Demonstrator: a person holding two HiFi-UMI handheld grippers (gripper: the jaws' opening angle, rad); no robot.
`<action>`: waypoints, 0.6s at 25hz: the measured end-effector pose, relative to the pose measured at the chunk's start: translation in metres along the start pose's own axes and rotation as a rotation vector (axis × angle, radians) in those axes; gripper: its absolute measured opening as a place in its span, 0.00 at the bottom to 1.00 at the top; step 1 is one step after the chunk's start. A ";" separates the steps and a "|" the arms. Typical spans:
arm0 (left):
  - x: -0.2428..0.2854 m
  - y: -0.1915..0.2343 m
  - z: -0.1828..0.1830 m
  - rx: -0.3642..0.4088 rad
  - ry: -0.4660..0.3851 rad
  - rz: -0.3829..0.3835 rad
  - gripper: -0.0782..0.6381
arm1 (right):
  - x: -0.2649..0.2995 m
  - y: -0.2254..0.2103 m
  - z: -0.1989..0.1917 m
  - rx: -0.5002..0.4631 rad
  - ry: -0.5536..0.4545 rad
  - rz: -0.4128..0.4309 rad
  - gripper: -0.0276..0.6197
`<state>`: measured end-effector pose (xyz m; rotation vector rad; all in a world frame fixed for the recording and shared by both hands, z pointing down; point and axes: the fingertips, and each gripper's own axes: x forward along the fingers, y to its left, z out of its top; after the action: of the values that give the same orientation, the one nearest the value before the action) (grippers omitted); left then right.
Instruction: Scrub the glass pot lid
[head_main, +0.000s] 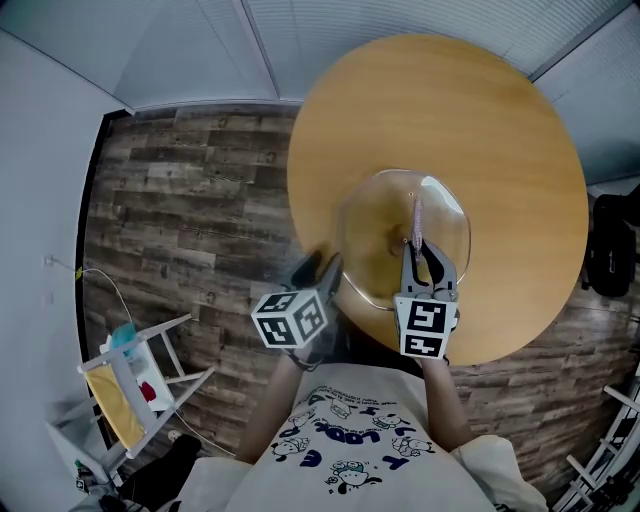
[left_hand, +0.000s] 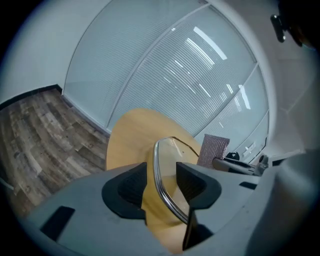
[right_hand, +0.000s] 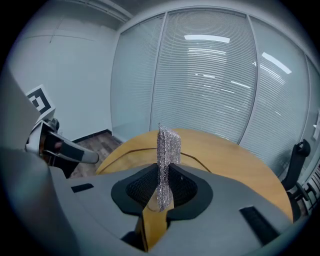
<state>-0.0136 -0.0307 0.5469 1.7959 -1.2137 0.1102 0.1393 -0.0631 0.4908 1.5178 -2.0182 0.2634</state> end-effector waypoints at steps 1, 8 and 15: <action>0.001 0.000 -0.003 -0.024 0.005 -0.009 0.35 | 0.001 0.001 -0.001 -0.012 0.002 0.004 0.16; 0.006 -0.002 -0.018 -0.129 0.017 -0.066 0.37 | 0.006 0.008 -0.005 -0.079 0.004 0.029 0.16; 0.013 0.000 -0.034 -0.196 0.052 -0.084 0.37 | 0.009 0.017 -0.006 -0.131 0.004 0.059 0.16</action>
<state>0.0064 -0.0150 0.5727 1.6602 -1.0734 -0.0101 0.1244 -0.0622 0.5042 1.3772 -2.0377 0.1543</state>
